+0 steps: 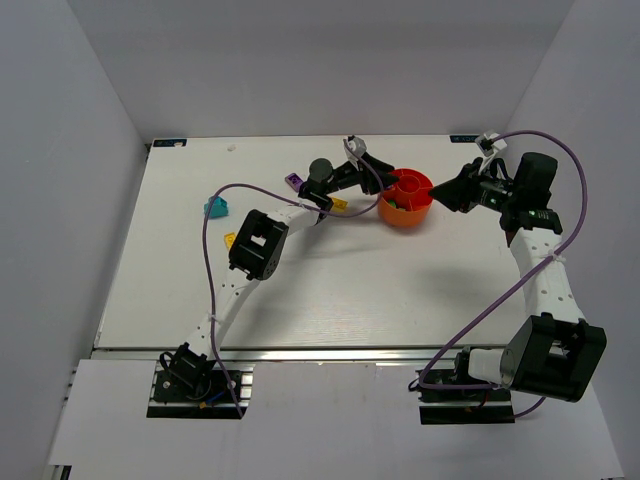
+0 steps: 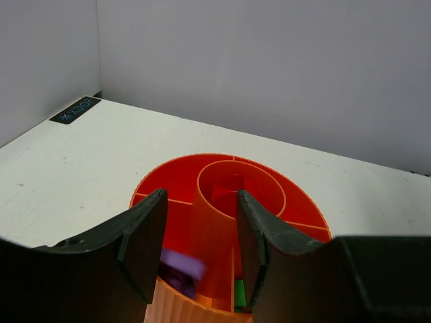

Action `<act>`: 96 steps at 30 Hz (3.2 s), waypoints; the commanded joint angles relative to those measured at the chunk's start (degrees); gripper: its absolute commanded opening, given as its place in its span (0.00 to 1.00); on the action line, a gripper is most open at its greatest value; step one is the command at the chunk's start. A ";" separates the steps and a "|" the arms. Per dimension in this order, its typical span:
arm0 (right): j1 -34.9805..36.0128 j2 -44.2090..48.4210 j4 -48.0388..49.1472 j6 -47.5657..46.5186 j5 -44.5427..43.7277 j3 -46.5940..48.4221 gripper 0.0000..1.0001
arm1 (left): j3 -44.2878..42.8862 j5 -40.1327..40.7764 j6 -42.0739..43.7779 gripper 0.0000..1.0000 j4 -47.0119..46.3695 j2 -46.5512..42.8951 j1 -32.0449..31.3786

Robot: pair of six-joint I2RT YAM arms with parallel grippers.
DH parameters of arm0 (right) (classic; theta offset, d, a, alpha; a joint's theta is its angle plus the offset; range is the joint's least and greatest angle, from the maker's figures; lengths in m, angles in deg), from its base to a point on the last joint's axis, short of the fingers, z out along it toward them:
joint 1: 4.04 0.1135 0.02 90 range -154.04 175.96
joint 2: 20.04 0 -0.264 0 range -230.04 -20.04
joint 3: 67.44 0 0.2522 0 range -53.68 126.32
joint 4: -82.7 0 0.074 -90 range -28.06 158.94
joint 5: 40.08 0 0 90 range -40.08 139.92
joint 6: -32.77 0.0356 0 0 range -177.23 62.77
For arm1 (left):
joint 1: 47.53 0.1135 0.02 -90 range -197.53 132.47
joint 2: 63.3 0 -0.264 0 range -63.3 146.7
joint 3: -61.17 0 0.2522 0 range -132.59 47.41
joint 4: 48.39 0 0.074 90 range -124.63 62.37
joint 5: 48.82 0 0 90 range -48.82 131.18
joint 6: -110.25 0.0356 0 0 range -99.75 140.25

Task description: Sort the legos into containers by color

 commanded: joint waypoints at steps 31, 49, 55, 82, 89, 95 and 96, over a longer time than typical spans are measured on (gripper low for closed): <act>4.42 -4.92 -6.25 -7.56 -14.48 2.98 0.59 | 16.94 55.57 -7.01 0.85 64.28 -33.56 8.16; 6.09 -3.87 -5.38 -7.21 -16.95 2.62 0.61 | -4.98 71.94 -10.97 0.98 89.71 -15.55 7.11; 6.01 -3.34 -5.29 -7.03 -16.60 2.62 0.61 | -6.20 71.59 -12.20 0.94 88.13 -12.47 7.11; 5.65 -1.76 -4.23 -7.30 -15.37 1.66 0.61 | 35.29 -0.98 2.66 0.00 9.65 -31.65 6.67; 5.57 -1.76 -4.23 -7.47 -15.46 1.57 0.61 | 25.00 -2.42 -6.65 0.00 -0.63 -21.45 5.44; 5.57 -1.85 -4.15 -7.65 -15.28 1.57 0.61 | 13.51 -4.18 -14.83 0.00 -10.14 -13.35 4.30; 5.57 -2.02 -4.15 -7.65 -15.20 1.57 0.61 | 12.17 -3.92 -15.45 0.00 -10.05 -11.69 4.30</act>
